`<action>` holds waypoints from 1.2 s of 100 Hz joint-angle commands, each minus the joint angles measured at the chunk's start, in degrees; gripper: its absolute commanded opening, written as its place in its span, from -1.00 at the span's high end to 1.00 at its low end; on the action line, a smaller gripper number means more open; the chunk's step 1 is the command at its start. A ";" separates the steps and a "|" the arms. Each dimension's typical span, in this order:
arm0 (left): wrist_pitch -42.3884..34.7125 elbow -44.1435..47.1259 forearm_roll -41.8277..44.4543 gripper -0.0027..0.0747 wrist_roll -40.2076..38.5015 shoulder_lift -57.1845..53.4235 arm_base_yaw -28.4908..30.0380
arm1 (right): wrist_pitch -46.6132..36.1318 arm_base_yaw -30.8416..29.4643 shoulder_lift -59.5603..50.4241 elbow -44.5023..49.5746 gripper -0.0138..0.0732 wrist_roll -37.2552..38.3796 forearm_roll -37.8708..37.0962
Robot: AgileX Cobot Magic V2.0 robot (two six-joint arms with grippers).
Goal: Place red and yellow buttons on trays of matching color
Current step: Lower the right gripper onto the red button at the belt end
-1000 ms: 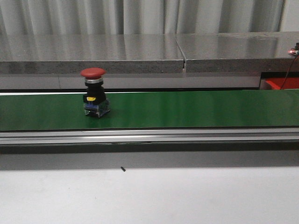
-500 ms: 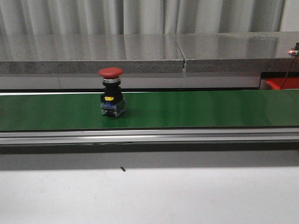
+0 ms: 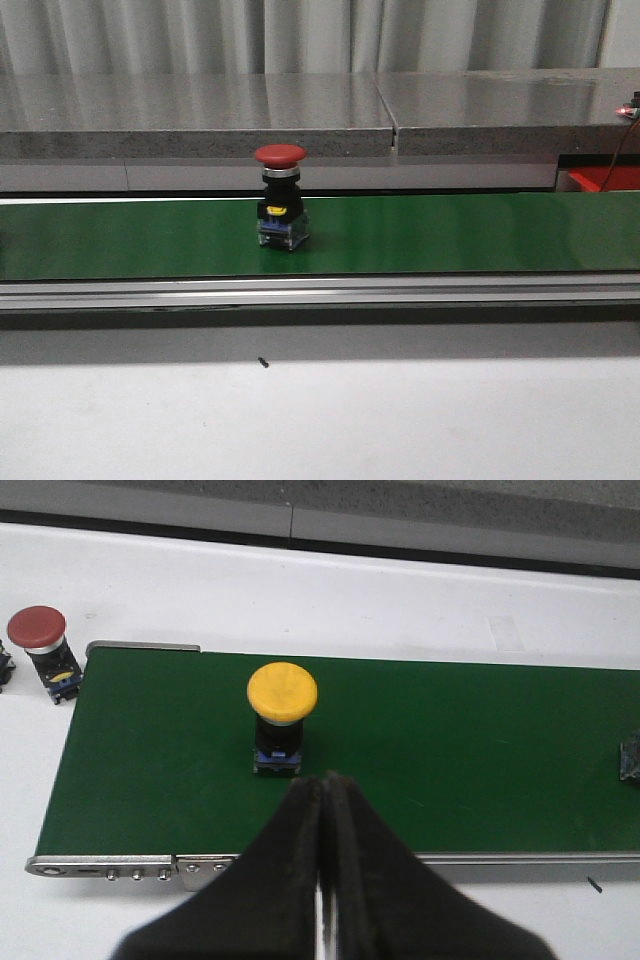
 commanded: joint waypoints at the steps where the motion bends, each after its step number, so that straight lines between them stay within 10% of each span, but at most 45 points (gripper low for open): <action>1: -4.88 -0.30 -1.65 0.98 0.04 -2.19 -0.48 | -3.87 0.10 0.04 -1.49 0.84 -0.56 -0.24; 120: -5.21 8.42 -1.79 0.98 0.04 -15.20 -0.48 | -8.79 0.50 2.89 -1.86 0.84 -0.51 1.30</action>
